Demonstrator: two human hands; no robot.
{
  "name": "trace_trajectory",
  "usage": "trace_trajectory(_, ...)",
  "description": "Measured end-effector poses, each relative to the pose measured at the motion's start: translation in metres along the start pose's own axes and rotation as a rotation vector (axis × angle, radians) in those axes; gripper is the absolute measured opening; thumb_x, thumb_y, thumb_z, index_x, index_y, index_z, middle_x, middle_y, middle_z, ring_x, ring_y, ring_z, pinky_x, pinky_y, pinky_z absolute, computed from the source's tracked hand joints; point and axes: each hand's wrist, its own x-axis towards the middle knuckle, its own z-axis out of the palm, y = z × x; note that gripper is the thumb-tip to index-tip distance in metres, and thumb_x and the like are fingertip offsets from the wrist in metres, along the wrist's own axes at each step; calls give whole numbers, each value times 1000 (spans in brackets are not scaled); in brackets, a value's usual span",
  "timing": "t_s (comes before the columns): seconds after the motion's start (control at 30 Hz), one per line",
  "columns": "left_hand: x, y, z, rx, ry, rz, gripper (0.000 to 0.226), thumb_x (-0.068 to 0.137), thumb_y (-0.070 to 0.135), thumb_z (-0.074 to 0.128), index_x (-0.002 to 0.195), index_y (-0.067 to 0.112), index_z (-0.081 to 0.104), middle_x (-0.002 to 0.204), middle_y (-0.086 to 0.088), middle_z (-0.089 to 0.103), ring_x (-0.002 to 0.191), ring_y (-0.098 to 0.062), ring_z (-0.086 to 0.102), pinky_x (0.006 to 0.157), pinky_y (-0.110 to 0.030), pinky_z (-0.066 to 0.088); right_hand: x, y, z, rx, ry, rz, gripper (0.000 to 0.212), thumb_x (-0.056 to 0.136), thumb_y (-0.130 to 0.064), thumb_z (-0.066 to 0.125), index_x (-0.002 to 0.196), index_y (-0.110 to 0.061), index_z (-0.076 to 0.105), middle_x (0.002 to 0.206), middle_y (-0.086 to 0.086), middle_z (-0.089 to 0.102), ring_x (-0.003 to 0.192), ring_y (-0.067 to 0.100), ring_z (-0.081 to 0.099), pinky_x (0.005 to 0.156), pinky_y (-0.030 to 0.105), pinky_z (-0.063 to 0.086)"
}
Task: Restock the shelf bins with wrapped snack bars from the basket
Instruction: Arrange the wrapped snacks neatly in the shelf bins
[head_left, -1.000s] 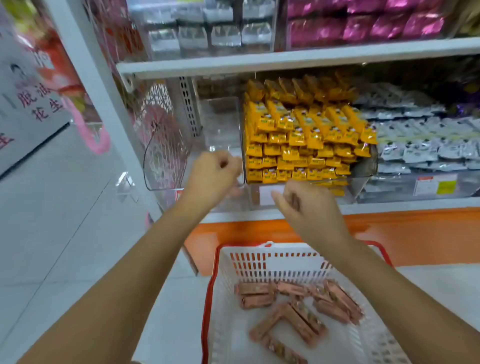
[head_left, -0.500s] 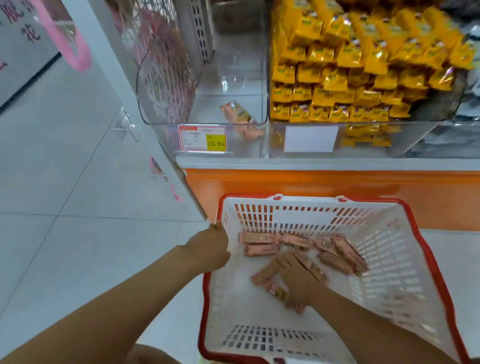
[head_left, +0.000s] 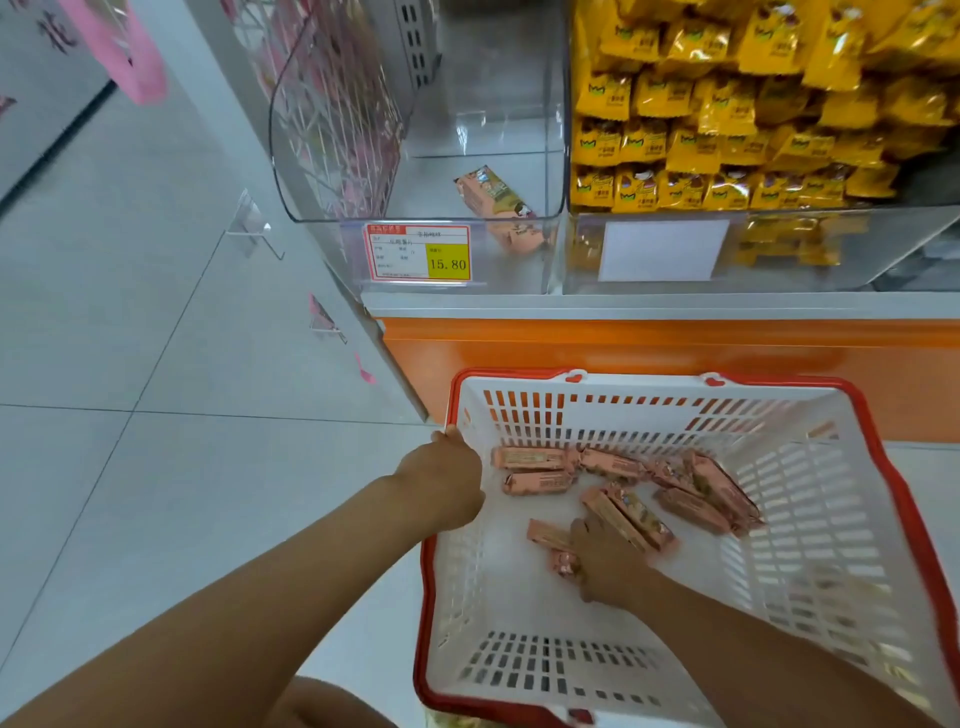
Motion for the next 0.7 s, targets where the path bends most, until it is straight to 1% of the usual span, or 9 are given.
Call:
trace_trajectory(0.1, -3, -4, -3, -85, -10, -5, 57, 98, 32, 46, 142, 1, 29, 129, -15, 48, 107, -23, 57, 87, -29, 49, -8, -1, -14, 201, -53, 128, 96, 77, -34, 75, 147, -5, 18, 144, 12, 40, 126, 25, 45, 90, 31, 45)
trace_trajectory(0.17, -5, -8, -4, -146, -1, -37, 47, 95, 34, 50, 132, 5, 45, 116, -9, 57, 100, -21, 60, 85, -29, 52, -16, -7, -35, 451, -71, 150, 61, 83, -35, 69, 128, -3, 42, 109, 10, 63, 88, 20, 60, 79, 33, 55)
trace_trajectory(0.23, -9, -10, -8, -242, 77, -68, 37, 94, 33, 51, 123, 10, 55, 115, -6, 61, 102, -20, 60, 84, -26, 50, -29, -13, -59, 782, 2, 109, 26, 86, -32, 67, 88, -9, 57, 75, 9, 64, 62, 17, 58, 66, 35, 58)
trace_trajectory(0.27, -12, -8, -12, -316, 125, -77, 34, 94, 32, 52, 121, 11, 57, 112, -4, 63, 102, -19, 60, 80, -22, 47, -38, -15, -74, 943, 24, 87, 18, 85, -27, 68, 82, -13, 57, 74, 7, 64, 62, 14, 59, 64, 30, 56)
trace_trajectory(0.33, -20, 1, -20, -590, 134, -76, 29, 91, 37, 59, 101, 11, 66, 89, 0, 65, 88, -16, 62, 69, -15, 46, -59, -22, -106, 1146, 74, 12, 22, 82, -20, 73, 96, -23, 55, 92, -2, 66, 78, 5, 63, 76, 23, 53)
trace_trajectory(0.4, -26, 12, -26, -905, 27, -47, 39, 82, 45, 67, 89, 7, 69, 85, -5, 69, 84, -19, 68, 74, -20, 55, -77, -32, -137, 1194, 164, -84, 24, 82, -12, 71, 96, -22, 54, 95, -3, 64, 81, 3, 64, 77, 20, 51)
trace_trajectory(0.5, -35, 27, -29, -1221, -24, 42, 36, 82, 40, 70, 101, 10, 71, 96, -8, 73, 92, -20, 70, 86, -34, 56, -100, -50, -174, 1215, 306, -200, 41, 75, -11, 76, 106, -18, 50, 105, 8, 62, 91, 11, 65, 77, 30, 56)
trace_trajectory(0.6, -44, 36, -41, -1457, 92, 99, 18, 87, 21, 66, 101, 12, 72, 94, -7, 74, 87, -17, 71, 76, -28, 58, -120, -53, -198, 1268, 414, -307, 59, 68, -5, 83, 116, -17, 50, 109, 6, 65, 94, 8, 65, 77, 32, 57)
trace_trajectory(0.7, -55, 33, -57, -1469, 95, 224, 20, 89, 13, 60, 107, 13, 70, 102, -5, 73, 98, -18, 69, 88, -29, 55, -140, -46, -218, 1305, 454, -379, 52, 71, -28, 84, 114, -30, 57, 109, -4, 68, 103, 11, 65, 83, 32, 56)
